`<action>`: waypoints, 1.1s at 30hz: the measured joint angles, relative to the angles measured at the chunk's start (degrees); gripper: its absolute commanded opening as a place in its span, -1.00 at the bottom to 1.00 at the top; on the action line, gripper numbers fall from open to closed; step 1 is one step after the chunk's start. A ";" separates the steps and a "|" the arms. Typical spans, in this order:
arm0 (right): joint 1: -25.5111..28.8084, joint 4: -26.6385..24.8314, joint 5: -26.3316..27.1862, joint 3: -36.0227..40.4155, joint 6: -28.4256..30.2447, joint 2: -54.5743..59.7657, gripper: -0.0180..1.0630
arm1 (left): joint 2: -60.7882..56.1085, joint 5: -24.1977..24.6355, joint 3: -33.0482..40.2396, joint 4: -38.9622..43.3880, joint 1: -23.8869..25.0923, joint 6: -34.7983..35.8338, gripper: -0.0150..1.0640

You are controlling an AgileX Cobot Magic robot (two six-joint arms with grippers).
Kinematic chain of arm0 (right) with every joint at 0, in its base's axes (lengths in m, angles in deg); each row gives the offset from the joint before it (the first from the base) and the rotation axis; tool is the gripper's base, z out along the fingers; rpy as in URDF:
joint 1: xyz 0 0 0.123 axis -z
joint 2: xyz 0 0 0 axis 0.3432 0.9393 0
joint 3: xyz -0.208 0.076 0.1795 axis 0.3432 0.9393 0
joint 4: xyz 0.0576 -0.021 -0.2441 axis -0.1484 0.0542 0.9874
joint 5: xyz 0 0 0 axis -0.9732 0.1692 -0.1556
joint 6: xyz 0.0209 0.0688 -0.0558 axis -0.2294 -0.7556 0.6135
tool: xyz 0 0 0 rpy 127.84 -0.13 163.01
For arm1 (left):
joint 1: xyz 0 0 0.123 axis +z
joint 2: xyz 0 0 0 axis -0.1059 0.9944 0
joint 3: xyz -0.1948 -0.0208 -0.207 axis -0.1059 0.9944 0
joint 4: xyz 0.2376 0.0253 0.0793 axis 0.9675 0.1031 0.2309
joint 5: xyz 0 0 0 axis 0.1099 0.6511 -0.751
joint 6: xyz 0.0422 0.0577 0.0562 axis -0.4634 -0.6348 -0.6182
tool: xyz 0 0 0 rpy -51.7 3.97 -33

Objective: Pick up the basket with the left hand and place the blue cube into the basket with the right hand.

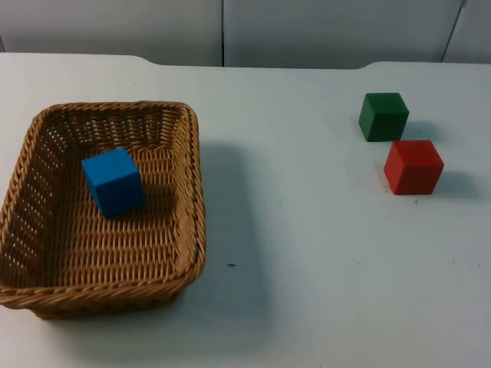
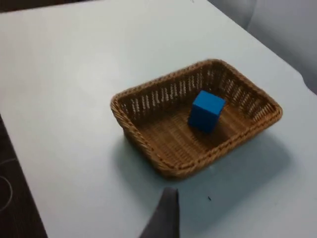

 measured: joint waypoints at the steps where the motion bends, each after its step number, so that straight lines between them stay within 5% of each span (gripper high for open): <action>1: 0.00 -0.78 0.28 0.00 2.14 -1.77 0.44 | 0.00 0.00 0.00 0.00 0.00 0.10 0.98; 5: 0.00 -7.36 -0.94 -1.65 12.31 -6.49 0.44 | 0.00 0.00 0.00 0.00 0.00 0.10 0.98; 7: 0.00 -16.41 -2.66 -4.36 20.65 -9.27 0.44 | 0.00 0.00 0.00 0.00 0.00 0.10 0.98; 8: 0.00 -16.41 -2.66 -4.36 20.65 -9.27 0.44 | 0.00 0.00 0.00 0.00 0.00 0.10 0.98; 12: -0.10 -34.69 -6.40 -8.34 34.30 -14.54 0.44 | 0.00 0.00 0.00 0.00 0.00 0.10 0.98; 15: -0.10 -39.90 -9.72 -8.57 37.63 -17.16 0.41 | 0.00 0.00 0.00 0.00 0.00 0.10 0.98; 21: -0.10 -42.38 -14.78 -5.47 38.83 -21.54 0.33 | 0.00 0.00 0.00 0.00 0.00 0.10 0.98; 33: -0.10 -45.82 -16.60 3.16 38.81 -35.04 0.33 | 0.00 0.00 0.00 0.00 0.00 0.10 0.98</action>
